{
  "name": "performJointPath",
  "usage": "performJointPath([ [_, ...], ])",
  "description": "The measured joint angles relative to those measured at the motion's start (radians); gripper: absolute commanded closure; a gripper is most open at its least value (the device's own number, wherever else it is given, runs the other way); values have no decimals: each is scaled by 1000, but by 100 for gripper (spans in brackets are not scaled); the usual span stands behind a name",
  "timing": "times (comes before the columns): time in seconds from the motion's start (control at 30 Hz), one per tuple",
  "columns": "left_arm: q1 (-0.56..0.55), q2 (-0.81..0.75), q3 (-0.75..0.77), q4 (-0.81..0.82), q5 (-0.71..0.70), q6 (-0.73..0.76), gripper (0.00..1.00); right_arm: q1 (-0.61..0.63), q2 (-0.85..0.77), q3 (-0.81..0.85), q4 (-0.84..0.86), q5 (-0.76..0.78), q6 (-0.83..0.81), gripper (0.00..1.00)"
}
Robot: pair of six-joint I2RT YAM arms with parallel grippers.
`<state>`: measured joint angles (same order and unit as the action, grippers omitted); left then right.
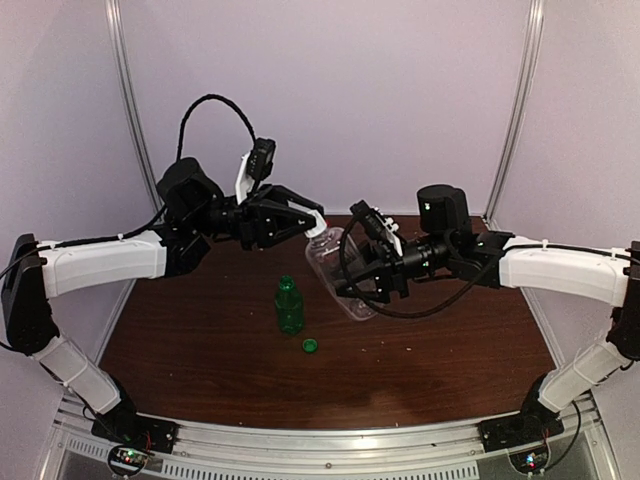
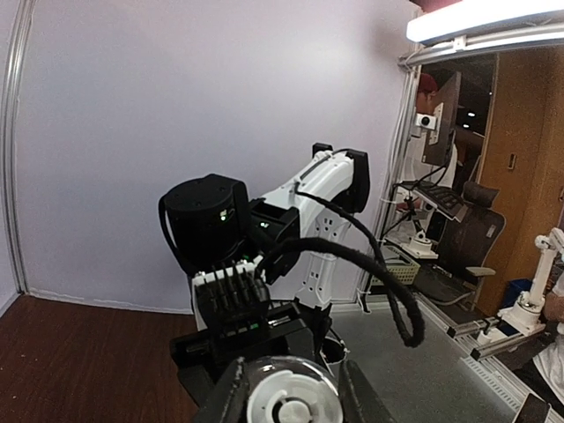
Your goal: Unscrew the bottle caps
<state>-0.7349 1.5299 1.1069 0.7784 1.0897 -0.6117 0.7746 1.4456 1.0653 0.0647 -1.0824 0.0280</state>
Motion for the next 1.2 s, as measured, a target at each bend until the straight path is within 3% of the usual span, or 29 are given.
performJointPath([
  [0.23,2,-1,18,-132,-168,5,91,-9,-23,2,-45,195,-37,48],
  [0.47,-61,-6,116,-415,-555,-13,89,-7,-57,-22,-29,485,-60,49],
  [0.57,-81,-5,124,-462,-666,-49,83,1,-61,-36,-22,576,-68,49],
  [0.9,-94,18,124,-467,-703,-61,43,13,-61,-60,-14,673,-84,49],
  [1.2,-71,16,88,-378,-555,-15,22,12,-67,-60,-14,582,-85,48],
])
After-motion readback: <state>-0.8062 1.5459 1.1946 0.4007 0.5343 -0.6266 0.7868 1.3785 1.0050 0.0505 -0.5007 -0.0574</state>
